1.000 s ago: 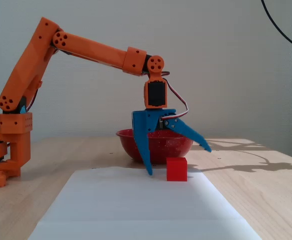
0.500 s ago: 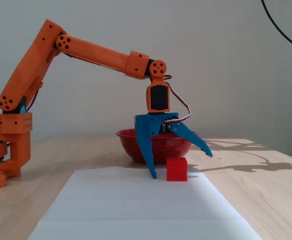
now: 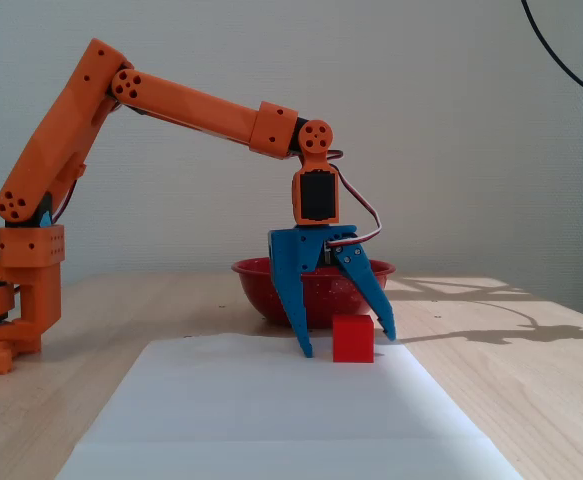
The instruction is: Grasp the red cube and put it in the red bowl
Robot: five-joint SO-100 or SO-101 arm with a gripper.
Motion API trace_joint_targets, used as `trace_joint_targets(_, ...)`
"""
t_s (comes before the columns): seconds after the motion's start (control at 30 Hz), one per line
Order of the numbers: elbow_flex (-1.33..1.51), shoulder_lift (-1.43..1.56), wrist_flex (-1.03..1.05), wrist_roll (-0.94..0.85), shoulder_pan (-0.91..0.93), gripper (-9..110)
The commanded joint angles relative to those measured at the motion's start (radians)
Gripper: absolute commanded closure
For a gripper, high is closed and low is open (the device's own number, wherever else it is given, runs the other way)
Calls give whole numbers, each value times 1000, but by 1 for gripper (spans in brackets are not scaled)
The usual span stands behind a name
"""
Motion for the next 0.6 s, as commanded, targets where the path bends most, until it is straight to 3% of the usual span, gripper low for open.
trace_joint_targets(0.0,-66,123,15,14,-37,67)
trace_joint_targets(0.23,-32,158,20,3,-34,80)
trace_joint_targets(0.47,-12,186,14,6,-31,101)
trace_joint_targets(0.57,-20,199,29,0,-31,101)
